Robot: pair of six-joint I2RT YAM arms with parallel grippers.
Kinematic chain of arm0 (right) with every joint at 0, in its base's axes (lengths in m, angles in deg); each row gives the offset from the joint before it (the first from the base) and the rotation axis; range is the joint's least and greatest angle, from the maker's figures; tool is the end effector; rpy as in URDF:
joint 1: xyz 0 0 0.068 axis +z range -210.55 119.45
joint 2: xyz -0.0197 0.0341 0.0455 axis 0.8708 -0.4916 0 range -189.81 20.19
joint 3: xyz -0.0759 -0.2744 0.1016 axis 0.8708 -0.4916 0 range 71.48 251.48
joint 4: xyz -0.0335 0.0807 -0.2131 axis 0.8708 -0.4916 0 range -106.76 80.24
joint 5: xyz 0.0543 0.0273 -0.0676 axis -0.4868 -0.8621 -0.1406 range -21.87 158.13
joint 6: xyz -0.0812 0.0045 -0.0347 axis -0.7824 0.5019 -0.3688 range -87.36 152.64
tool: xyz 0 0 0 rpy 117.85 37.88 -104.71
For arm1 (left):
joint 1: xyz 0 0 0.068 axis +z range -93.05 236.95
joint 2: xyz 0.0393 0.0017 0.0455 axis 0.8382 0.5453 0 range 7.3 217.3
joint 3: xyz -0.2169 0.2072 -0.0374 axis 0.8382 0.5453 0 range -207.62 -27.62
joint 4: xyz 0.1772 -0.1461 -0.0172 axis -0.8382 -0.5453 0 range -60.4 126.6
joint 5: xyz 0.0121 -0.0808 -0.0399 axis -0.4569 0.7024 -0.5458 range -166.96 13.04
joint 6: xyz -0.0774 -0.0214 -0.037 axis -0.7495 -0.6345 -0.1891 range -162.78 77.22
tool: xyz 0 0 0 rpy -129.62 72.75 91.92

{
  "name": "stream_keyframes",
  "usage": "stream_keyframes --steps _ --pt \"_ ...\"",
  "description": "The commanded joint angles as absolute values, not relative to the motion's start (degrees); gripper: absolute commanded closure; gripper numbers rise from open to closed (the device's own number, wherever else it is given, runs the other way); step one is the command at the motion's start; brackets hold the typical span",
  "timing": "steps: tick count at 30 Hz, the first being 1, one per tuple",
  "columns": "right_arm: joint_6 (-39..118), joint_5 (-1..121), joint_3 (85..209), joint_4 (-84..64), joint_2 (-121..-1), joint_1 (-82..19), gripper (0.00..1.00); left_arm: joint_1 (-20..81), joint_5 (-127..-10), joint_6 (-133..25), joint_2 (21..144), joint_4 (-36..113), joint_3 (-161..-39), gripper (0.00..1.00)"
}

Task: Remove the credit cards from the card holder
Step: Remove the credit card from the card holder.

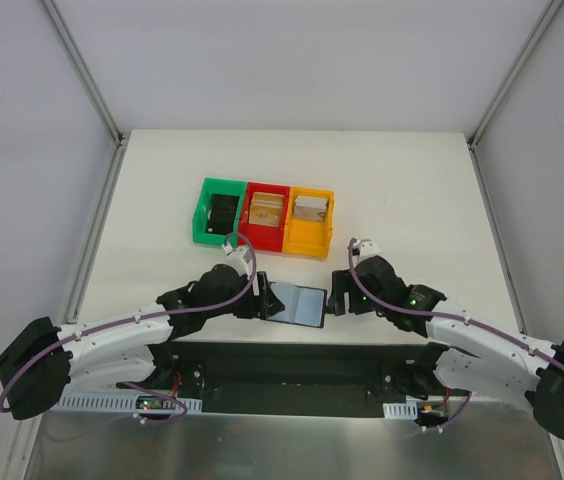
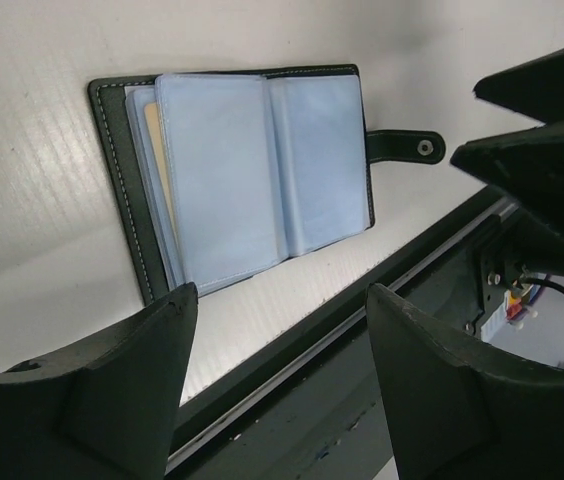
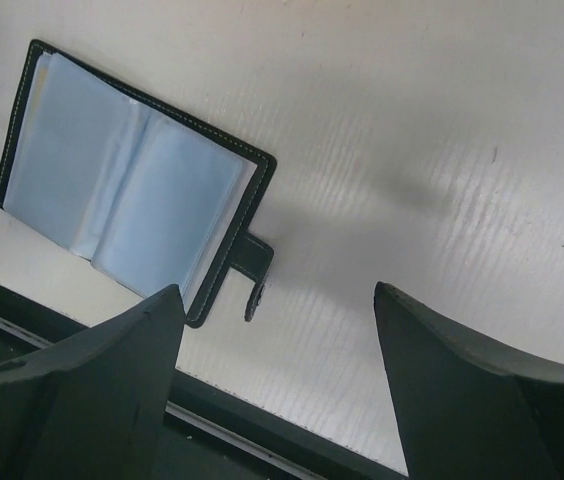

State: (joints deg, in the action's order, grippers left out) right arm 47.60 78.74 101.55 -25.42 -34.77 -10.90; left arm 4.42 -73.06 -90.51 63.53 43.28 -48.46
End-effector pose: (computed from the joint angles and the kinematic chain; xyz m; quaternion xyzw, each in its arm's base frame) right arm 0.1294 0.1301 0.2215 -0.2327 0.8749 0.1516 0.3969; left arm 0.1157 -0.1597 0.2114 0.0534 0.8584 -0.4097 0.3041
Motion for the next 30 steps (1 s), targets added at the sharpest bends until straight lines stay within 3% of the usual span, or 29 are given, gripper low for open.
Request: stream_keyframes --steps 1,13,30 --pt "50.2 74.1 99.9 -21.8 -32.9 -10.8 0.23 4.1 -75.7 -92.5 63.4 48.3 -48.0 0.33" --pt "49.3 68.7 100.0 -20.1 -42.0 -11.9 0.47 4.1 -76.7 -95.0 65.9 50.7 -46.8 0.35" --pt "49.5 66.6 100.8 -15.9 -49.5 -13.6 0.64 4.1 -76.6 -95.7 66.2 52.0 -45.6 0.35"
